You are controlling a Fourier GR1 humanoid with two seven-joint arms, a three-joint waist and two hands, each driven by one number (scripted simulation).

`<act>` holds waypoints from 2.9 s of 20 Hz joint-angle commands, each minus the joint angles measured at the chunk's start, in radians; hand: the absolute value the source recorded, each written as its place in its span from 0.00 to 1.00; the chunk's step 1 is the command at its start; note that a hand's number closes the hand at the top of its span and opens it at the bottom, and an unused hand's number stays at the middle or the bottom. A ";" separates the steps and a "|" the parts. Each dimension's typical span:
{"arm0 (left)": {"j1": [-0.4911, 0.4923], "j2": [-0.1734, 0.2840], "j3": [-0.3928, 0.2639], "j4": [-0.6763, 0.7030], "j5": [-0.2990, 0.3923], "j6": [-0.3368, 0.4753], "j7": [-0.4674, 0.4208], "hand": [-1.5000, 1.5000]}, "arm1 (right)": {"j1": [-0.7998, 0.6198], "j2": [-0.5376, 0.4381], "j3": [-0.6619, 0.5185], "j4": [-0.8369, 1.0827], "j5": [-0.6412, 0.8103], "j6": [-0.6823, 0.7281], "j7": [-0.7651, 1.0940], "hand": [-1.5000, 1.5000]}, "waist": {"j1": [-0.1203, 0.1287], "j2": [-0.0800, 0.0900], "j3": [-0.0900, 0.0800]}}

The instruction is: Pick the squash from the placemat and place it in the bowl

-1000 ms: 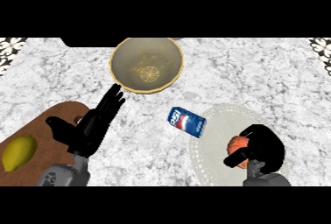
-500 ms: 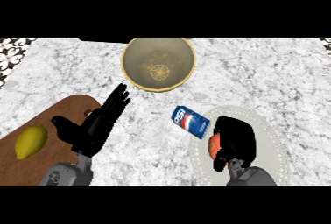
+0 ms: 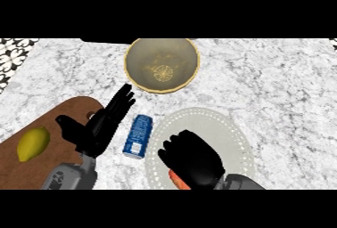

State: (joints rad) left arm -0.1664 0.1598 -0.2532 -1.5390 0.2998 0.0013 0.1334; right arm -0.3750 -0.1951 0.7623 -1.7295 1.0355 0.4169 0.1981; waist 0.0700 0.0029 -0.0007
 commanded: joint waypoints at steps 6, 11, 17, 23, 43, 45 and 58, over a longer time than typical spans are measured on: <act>0.030 0.004 0.036 -0.014 -0.011 0.019 -0.001 0.50 | -0.078 -0.075 -0.241 -0.338 -0.232 0.122 -0.205 1.00 | -0.072 -0.005 0.001; 0.055 0.019 0.050 -0.038 -0.001 -0.013 0.026 0.50 | -0.184 -0.018 -0.423 -0.429 -0.370 0.319 -0.097 1.00 | -0.070 -0.006 0.000; 0.042 -0.040 0.035 -0.062 -0.045 0.029 0.033 0.50 | -0.298 0.060 -0.528 -0.266 -0.391 0.280 -0.109 1.00 | -0.065 -0.004 0.001; 0.008 -0.046 0.049 -0.035 -0.065 0.025 0.042 0.50 | -0.546 0.132 -0.609 -0.021 -0.377 0.254 -0.064 1.00 | -0.062 -0.003 0.000; -0.028 -0.067 0.053 0.023 -0.088 -0.026 0.001 0.50 | -0.908 0.195 -0.544 1.077 -0.171 -0.477 -0.431 1.00 | -0.008 0.020 -0.001; -0.013 -0.029 0.074 0.002 -0.056 -0.065 0.014 0.50 | -0.915 0.195 -0.485 1.155 -0.103 -0.464 -0.378 1.00 | 0.026 0.029 -0.003; -0.045 -0.082 0.037 0.016 -0.081 -0.046 0.019 0.50 | -0.926 0.195 -0.685 1.370 -0.460 -0.440 -0.516 0.00 | 0.045 0.038 0.001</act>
State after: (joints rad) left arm -0.2097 0.0872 -0.2150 -1.5337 0.2269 -0.0527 0.1622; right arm -1.3256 0.0000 0.1571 -0.3848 0.6844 -0.0165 -0.2365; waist 0.1151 0.0374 -0.0011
